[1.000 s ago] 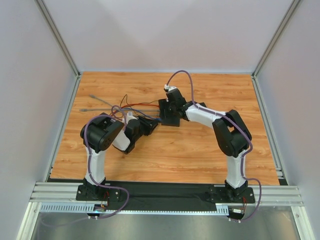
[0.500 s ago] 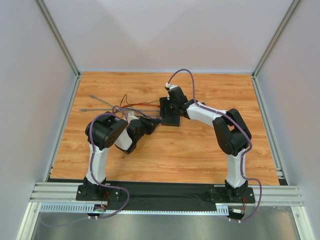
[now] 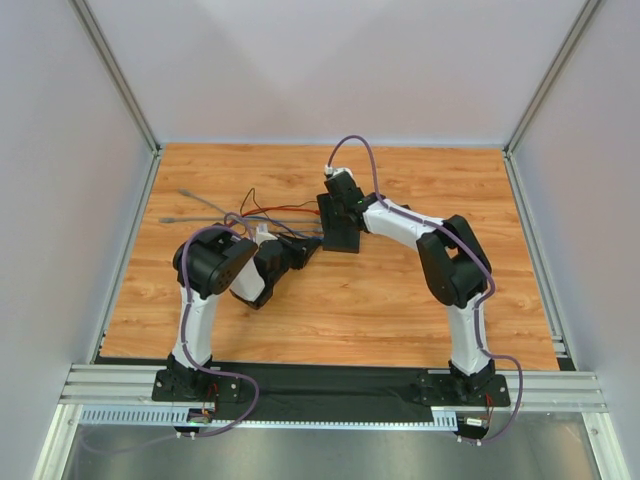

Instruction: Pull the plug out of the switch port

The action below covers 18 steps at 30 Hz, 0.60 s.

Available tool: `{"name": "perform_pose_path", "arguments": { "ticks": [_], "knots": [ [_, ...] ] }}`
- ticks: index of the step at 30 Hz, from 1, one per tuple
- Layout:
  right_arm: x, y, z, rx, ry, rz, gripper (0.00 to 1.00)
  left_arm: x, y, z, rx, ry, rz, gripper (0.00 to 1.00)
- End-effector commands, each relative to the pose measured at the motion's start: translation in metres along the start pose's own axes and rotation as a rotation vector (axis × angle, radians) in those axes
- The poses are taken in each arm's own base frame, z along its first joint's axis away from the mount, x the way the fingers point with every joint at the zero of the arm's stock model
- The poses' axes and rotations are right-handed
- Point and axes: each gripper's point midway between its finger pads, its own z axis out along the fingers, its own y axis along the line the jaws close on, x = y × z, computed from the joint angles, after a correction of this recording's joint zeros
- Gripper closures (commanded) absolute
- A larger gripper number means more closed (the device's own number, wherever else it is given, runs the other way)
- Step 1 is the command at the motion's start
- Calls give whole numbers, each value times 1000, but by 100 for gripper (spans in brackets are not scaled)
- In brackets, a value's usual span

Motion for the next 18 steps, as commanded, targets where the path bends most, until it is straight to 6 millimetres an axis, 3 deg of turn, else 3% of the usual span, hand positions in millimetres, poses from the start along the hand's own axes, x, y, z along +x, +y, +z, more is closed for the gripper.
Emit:
{"name": "perform_pose_path", "arguments": {
  "ticks": [1, 8, 15, 18],
  "knots": [
    [14, -8, 5, 96, 61, -70, 36, 1, 5, -2, 16, -12, 36, 100],
    [20, -4, 10, 120, 99, -108, 36, 1, 8, -1, 7, -10, 37, 100],
    [33, -24, 11, 236, 149, -173, 35, -2, 8, -2, 10, -25, 38, 100],
    [48, -36, 15, 295, 200, -219, 34, -2, 7, -2, 16, -28, 35, 100]
  ]
}}
